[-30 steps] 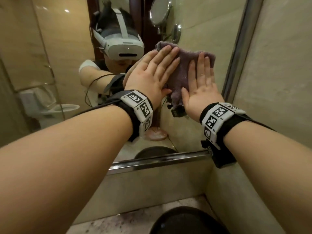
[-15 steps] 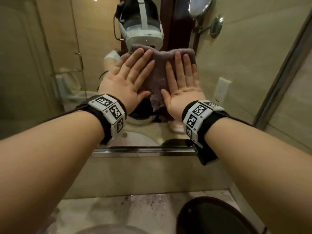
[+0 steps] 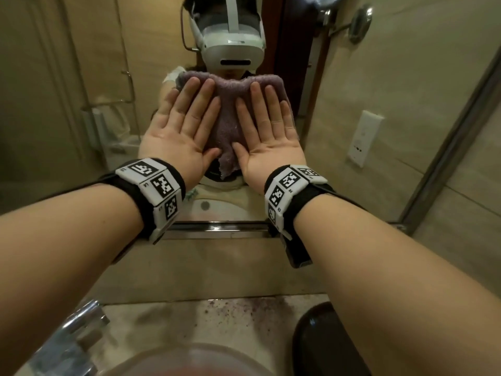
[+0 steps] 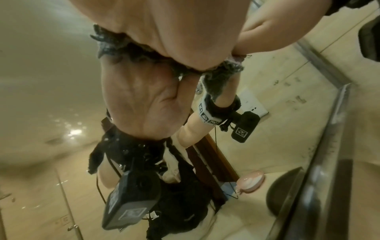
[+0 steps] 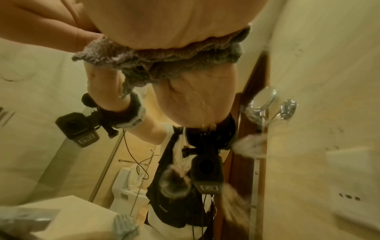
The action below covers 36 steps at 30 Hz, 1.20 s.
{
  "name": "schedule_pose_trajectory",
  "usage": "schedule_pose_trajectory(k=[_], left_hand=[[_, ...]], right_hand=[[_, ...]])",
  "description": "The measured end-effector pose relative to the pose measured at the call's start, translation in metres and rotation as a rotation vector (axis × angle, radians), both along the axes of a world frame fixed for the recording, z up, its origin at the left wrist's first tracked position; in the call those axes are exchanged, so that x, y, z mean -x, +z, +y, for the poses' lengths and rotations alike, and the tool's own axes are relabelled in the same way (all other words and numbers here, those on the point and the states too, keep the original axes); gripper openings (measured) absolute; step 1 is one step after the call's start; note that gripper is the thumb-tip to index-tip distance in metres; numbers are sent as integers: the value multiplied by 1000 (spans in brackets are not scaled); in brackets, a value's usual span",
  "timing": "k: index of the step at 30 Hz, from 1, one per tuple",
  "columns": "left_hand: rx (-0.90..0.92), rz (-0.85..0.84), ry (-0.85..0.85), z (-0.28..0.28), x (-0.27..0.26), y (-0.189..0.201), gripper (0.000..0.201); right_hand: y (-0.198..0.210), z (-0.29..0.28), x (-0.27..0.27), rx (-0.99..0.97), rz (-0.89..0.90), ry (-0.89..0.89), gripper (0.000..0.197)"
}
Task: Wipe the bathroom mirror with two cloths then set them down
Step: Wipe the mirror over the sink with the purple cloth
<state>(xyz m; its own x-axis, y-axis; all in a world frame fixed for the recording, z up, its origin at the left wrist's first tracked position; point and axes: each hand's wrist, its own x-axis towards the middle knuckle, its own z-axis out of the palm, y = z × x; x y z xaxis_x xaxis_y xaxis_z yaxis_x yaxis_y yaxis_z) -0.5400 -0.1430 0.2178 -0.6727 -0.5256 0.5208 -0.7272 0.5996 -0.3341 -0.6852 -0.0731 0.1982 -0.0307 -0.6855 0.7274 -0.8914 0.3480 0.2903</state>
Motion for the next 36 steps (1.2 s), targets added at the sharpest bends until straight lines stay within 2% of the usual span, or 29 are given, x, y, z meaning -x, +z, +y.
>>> schedule_pose_trajectory(k=[12, 19, 23, 31, 36], left_hand=[[14, -15, -88, 23, 39, -9, 75], [87, -23, -195, 51, 100, -9, 74], [124, -32, -238, 73, 142, -6, 73], [246, -80, -334, 125, 232, 13, 74], [295, -97, -343, 144, 270, 20, 70]], right_hand=[[-7, 28, 43, -20, 46, -55, 70], [-5, 73, 93, -41, -50, -137, 67], [10, 108, 128, -174, -68, -243, 72], [22, 162, 181, -201, -292, -490, 69], [25, 168, 191, -83, -422, -500, 72]])
